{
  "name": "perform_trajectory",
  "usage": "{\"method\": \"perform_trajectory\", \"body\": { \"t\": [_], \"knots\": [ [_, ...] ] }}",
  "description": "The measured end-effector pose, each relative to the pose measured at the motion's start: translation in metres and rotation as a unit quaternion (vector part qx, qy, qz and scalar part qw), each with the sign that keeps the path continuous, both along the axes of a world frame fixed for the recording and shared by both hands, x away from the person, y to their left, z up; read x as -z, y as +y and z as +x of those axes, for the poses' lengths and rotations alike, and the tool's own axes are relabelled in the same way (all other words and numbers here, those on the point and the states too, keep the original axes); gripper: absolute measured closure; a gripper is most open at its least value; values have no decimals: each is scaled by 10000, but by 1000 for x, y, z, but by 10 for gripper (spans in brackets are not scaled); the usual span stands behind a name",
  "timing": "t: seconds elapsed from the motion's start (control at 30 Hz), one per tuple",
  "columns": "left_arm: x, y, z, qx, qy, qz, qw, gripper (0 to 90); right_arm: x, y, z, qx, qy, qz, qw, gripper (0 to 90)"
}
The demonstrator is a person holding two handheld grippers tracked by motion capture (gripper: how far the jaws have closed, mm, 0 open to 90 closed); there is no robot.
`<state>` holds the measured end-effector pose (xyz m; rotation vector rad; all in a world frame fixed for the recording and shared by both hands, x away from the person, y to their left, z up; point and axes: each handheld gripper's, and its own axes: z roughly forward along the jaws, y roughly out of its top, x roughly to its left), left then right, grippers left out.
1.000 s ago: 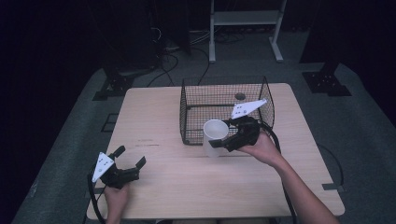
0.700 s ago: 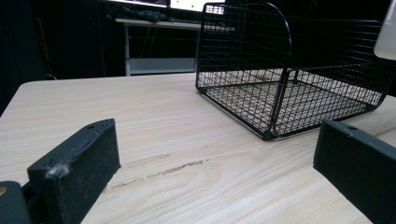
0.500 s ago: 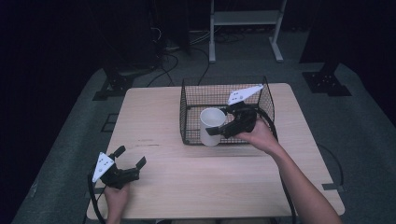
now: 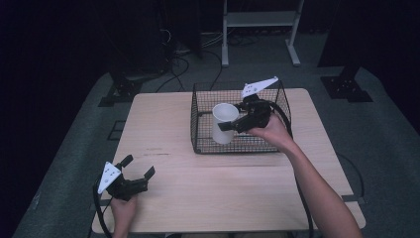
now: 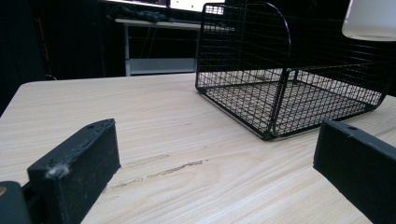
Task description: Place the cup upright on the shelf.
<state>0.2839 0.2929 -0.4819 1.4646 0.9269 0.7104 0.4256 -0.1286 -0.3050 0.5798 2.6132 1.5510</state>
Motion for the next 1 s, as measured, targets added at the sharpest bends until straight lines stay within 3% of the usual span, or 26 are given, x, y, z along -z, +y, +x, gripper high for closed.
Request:
{"method": "perform_trajectory", "body": {
  "t": [1.0],
  "knots": [
    [0, 1, 0, -9, -8, -28, 10000, 0, -12, 2, 39, 216, 52, -254, 9994, 192]
  ]
}}
